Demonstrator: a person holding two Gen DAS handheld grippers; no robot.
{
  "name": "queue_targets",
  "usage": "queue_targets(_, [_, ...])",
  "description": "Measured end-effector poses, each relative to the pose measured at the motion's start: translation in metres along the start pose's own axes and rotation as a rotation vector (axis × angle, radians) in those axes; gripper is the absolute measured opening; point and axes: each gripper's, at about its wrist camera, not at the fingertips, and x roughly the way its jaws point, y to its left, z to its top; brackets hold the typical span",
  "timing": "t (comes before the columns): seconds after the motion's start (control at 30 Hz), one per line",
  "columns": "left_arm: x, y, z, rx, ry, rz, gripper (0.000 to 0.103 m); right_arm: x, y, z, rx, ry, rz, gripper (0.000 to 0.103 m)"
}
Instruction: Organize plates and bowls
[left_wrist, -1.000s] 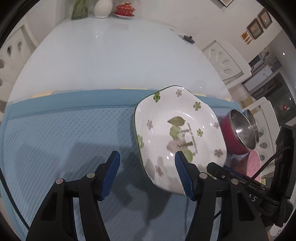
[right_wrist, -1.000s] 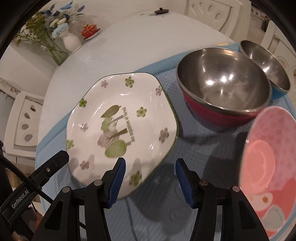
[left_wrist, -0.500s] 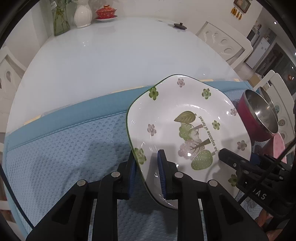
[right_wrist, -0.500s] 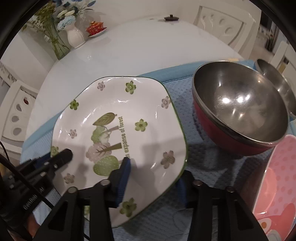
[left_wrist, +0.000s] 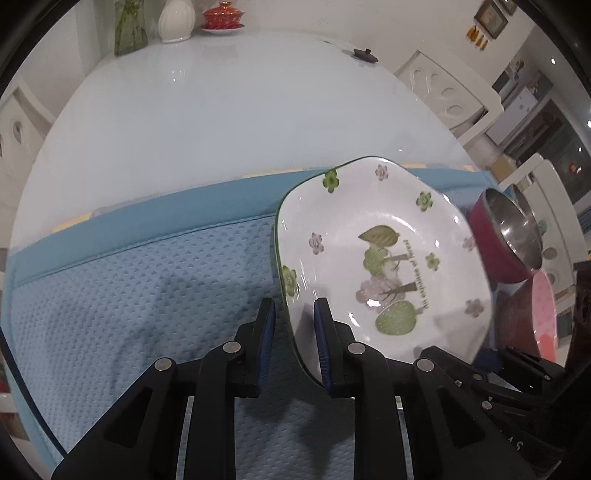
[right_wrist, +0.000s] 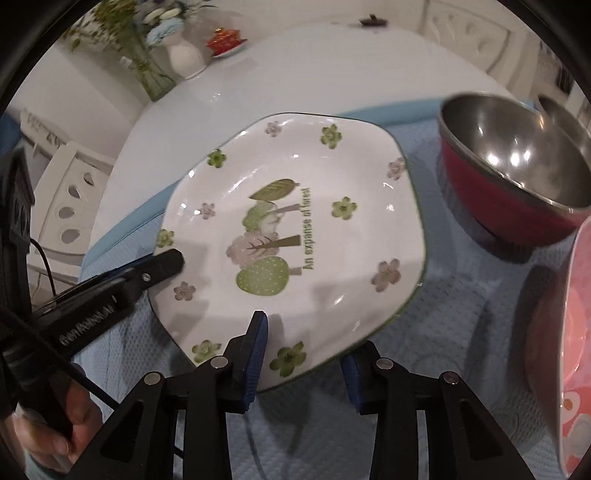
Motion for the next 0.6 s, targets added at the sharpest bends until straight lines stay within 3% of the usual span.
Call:
queue_targets(0.13, [0.009,-0.005,0.004,0.014,0.016,0.001,0.019,-0.011,-0.014,0.003,-0.012,-0.002,-0.026,0.036])
queue_targets(0.33, [0.018,-0.003,0.009,-0.017,0.027,-0.031,0.020,-0.004,-0.041,0.025,0.125,-0.010,-0.033,0.036])
queue_targets(0.6, [0.016,0.004,0.015,-0.011,-0.004,-0.033,0.019,0.006,-0.014,0.041,0.012,-0.054,-0.123,0.040])
